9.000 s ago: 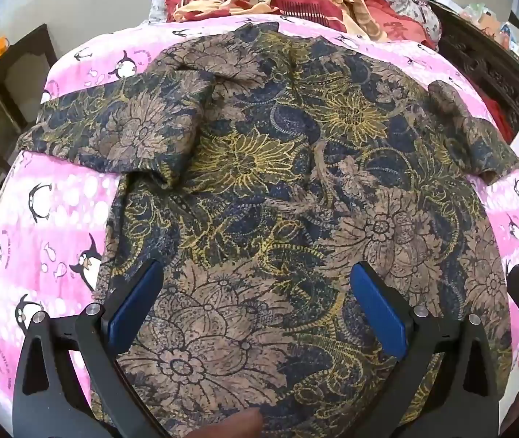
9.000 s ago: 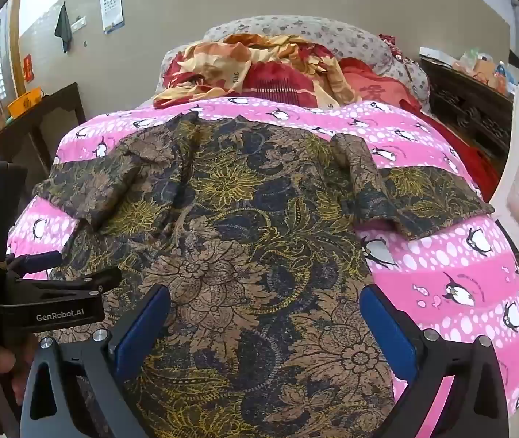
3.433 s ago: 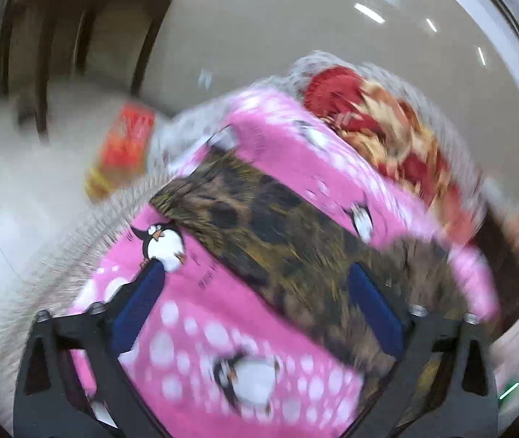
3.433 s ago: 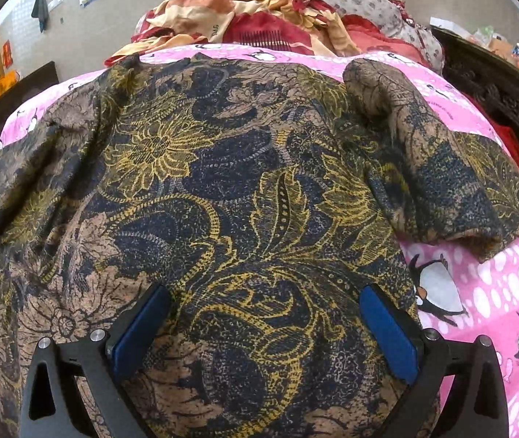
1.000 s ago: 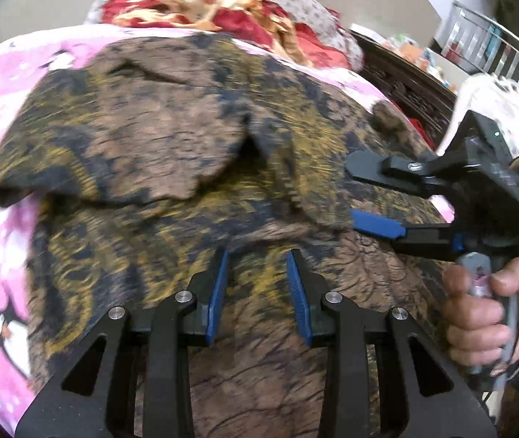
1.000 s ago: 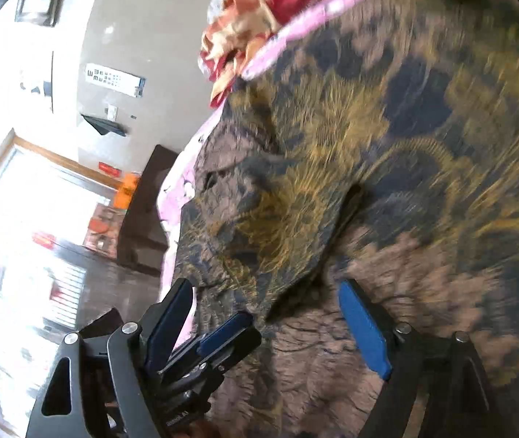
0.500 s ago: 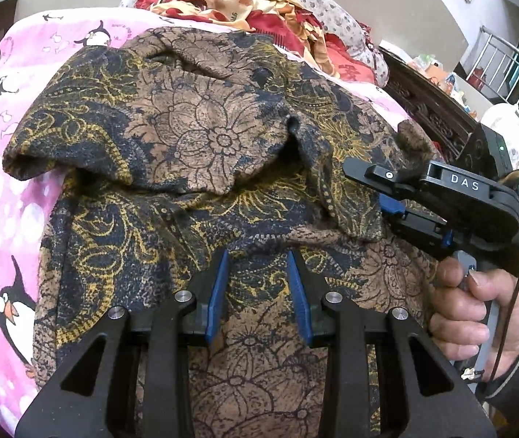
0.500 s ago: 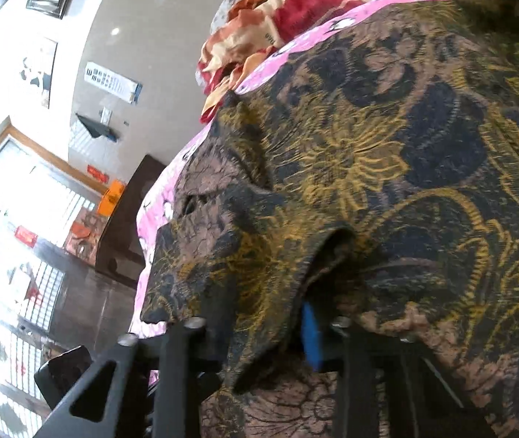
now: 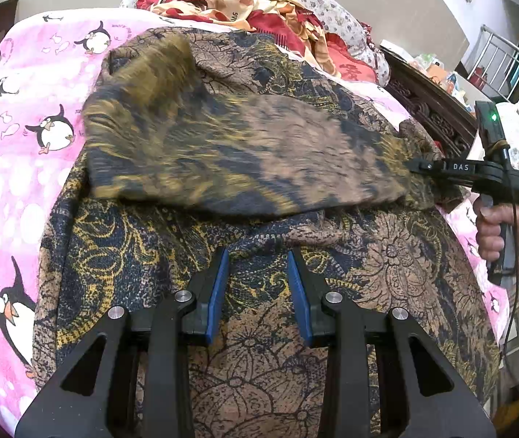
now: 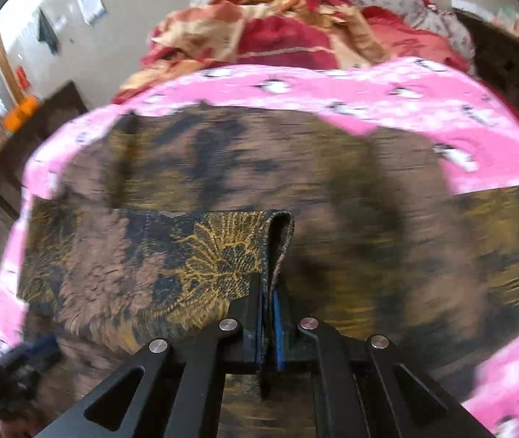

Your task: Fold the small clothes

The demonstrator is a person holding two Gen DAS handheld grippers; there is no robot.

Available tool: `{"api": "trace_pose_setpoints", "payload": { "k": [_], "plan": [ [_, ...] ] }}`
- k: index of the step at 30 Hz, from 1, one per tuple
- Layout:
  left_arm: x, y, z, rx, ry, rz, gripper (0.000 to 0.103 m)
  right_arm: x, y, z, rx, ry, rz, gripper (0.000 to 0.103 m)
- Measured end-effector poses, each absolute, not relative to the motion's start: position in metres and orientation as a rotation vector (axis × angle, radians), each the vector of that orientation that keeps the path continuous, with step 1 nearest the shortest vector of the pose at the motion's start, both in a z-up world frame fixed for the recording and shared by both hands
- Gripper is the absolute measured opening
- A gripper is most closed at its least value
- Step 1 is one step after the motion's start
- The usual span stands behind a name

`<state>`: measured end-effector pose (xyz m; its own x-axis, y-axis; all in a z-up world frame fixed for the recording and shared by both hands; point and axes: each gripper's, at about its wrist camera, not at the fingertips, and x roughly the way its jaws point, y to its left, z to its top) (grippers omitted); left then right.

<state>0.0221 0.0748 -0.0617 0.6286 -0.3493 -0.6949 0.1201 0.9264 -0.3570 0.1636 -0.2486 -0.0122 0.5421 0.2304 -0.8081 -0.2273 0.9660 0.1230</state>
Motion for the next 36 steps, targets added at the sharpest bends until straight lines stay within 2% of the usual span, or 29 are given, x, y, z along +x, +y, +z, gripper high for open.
{"api": "trace_pose_setpoints", "payload": {
  "k": [10, 11, 14, 15, 16, 17, 18, 20, 23, 24, 25, 29, 31, 34, 35, 36],
  "plan": [
    [0.019, 0.074, -0.055, -0.271, 0.852, -0.256, 0.032, 0.175, -0.263, -0.015, -0.083, 1.004, 0.254, 0.005],
    [0.015, 0.076, -0.046, -0.259, 0.830, -0.238, 0.032, 0.170, -0.264, -0.006, -0.078, 0.980, 0.259, 0.009],
    [0.012, 0.084, -0.017, -0.246, 0.731, -0.224, 0.032, 0.148, -0.272, 0.023, -0.100, 0.860, 0.233, 0.039],
    [0.016, 0.086, -0.009, -0.240, 0.707, -0.216, 0.035, 0.138, -0.274, 0.031, -0.094, 0.806, 0.237, 0.041],
    [0.024, 0.088, -0.003, -0.233, 0.689, -0.208, 0.038, 0.129, -0.273, 0.034, -0.074, 0.785, 0.260, 0.041],
    [0.036, 0.091, 0.000, -0.231, 0.678, -0.194, 0.049, 0.126, -0.271, 0.034, -0.043, 0.781, 0.298, 0.041],
    [0.049, 0.094, -0.003, -0.242, 0.685, -0.190, 0.052, 0.125, -0.266, 0.030, -0.017, 0.792, 0.343, 0.040],
    [0.072, 0.102, -0.020, -0.281, 0.746, -0.153, 0.052, 0.126, -0.248, 0.012, -0.040, 0.826, 0.383, 0.030],
    [0.093, 0.107, -0.058, -0.267, 0.864, -0.126, 0.049, 0.129, -0.230, -0.029, -0.107, 0.909, 0.389, 0.030],
    [0.093, 0.106, -0.055, -0.258, 0.852, -0.129, 0.049, 0.131, -0.228, -0.045, -0.135, 0.949, 0.375, 0.030],
    [0.095, 0.105, -0.050, -0.244, 0.868, -0.124, 0.049, 0.128, -0.229, -0.049, -0.144, 0.914, 0.379, 0.030],
    [0.104, 0.107, -0.005, -0.252, 0.762, -0.141, 0.050, 0.133, -0.229, -0.036, -0.129, 0.986, 0.358, 0.030],
    [0.123, 0.107, 0.005, -0.240, 0.743, -0.117, 0.051, 0.141, -0.224, -0.018, -0.134, 0.902, 0.312, 0.030],
    [0.164, 0.111, -0.023, -0.209, 0.849, -0.042, 0.051, 0.161, -0.218, -0.011, -0.075, 0.846, 0.295, 0.030],
    [0.177, 0.118, -0.045, -0.214, 0.932, 0.010, 0.051, 0.170, -0.214, -0.018, -0.083, 0.859, 0.283, 0.030],
    [0.180, 0.122, -0.054, -0.230, 0.942, 0.000, 0.051, 0.177, -0.211, -0.030, -0.104, 0.891, 0.263, 0.030]
  ]
}}
